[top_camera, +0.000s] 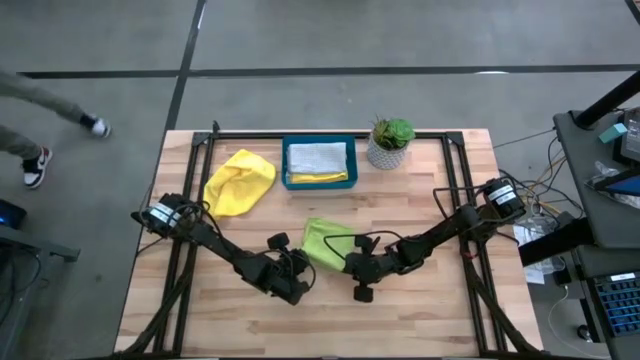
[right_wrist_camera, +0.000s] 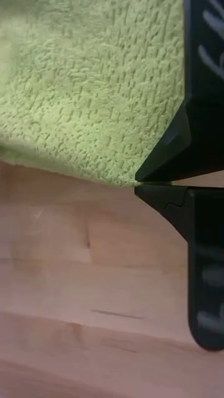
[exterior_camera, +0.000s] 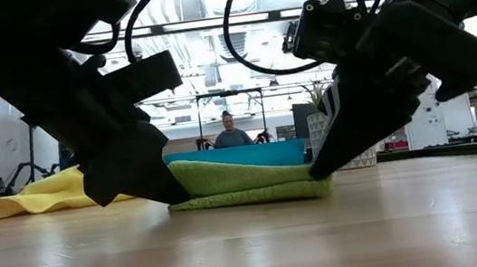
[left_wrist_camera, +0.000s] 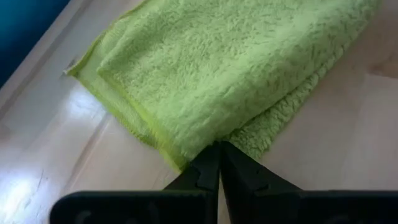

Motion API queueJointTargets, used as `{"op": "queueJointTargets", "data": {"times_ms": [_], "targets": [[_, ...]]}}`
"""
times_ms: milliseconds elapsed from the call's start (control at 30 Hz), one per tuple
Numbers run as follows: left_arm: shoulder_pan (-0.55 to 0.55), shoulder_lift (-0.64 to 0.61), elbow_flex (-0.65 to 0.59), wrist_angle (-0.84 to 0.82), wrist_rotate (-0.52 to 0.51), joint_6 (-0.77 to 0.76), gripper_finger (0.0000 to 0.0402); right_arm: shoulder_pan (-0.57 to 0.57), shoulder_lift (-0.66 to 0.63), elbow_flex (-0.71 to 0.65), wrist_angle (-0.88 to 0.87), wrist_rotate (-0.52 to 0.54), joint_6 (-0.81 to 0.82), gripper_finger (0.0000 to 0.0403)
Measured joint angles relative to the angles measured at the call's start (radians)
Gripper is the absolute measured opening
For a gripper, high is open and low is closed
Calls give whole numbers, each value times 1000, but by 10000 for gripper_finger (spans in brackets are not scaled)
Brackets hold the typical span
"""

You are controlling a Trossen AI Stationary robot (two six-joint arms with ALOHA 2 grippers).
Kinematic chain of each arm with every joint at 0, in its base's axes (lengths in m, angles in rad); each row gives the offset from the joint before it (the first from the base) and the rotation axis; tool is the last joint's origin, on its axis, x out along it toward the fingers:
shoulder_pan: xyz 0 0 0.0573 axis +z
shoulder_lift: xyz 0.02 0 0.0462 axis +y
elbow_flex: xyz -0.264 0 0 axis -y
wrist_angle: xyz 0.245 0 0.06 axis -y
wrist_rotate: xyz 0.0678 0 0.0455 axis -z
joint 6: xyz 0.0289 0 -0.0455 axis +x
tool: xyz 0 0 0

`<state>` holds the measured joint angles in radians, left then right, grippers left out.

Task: Fold microfiber towels
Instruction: Fold the green microfiber cloth

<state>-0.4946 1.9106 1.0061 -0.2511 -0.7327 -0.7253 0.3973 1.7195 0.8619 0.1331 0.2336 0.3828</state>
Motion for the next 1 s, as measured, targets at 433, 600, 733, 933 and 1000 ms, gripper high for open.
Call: {"op": "queueJointTargets", "data": {"times_ms": [433, 600, 733, 933, 1000], "targets": [[3, 0, 0, 1, 38, -1, 0, 6, 0, 0, -23, -56, -13, 8], [3, 0, 0, 5, 50, -1, 0, 6, 0, 0, -23, -115, -10, 8], [3, -2, 4, 3, 67, 1, 0, 2, 0, 0, -10, -117, 14, 8], [2, -49, 10, -7, 180, 33, 0, 2, 0, 0, -10, -110, 18, 27], [2, -75, 8, -14, 202, 54, 0, 2, 0, 0, -8, -108, 18, 43]]}}
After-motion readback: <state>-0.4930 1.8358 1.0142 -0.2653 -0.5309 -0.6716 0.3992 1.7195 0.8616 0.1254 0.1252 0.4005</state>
